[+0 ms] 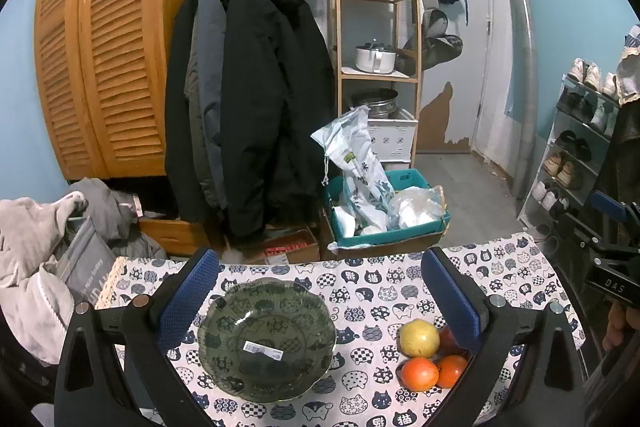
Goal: Organize fruits
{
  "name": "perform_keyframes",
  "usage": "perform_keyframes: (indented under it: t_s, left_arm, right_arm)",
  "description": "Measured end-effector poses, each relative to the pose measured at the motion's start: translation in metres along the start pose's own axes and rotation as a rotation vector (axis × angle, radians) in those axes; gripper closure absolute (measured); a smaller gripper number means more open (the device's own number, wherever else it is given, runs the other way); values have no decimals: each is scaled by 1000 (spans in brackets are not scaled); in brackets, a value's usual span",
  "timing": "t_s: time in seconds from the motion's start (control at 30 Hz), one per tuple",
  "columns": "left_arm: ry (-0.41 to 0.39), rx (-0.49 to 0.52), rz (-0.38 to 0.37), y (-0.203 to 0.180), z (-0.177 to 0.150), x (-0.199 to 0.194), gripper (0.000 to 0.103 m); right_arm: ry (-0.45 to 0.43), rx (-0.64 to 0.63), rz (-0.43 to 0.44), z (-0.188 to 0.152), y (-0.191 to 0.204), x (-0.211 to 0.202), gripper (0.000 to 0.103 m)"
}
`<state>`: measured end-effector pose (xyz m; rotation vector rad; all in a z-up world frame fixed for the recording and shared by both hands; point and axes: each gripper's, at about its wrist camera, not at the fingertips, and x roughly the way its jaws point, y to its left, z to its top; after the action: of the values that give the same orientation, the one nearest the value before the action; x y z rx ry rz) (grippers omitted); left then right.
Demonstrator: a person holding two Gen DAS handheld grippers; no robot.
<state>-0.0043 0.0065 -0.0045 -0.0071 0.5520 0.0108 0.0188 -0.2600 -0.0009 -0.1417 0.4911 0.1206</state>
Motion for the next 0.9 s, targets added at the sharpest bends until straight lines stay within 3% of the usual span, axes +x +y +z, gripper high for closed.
perform_keyframes:
  t_s: [0.9]
  left_arm:
    - [4, -1, -2, 2, 1, 0, 1]
  right_arm:
    - [-1, -5, -2, 2, -1, -1, 15]
